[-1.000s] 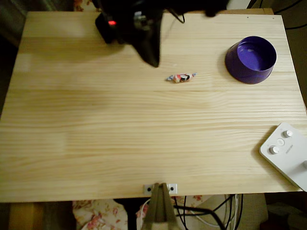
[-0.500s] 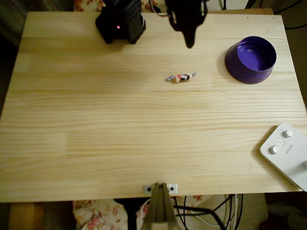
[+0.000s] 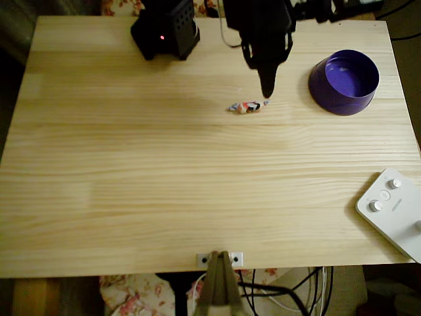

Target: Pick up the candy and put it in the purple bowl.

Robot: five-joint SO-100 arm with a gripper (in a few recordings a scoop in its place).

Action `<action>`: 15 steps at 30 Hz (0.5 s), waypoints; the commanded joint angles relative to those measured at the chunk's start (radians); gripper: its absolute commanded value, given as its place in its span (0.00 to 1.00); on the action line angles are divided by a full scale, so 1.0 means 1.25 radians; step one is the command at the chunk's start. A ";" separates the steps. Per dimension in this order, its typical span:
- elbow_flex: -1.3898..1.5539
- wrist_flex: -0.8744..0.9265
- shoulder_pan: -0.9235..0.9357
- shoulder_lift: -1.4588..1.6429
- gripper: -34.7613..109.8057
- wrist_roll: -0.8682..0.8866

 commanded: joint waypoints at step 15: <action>0.139 -0.086 -0.033 0.043 0.36 0.069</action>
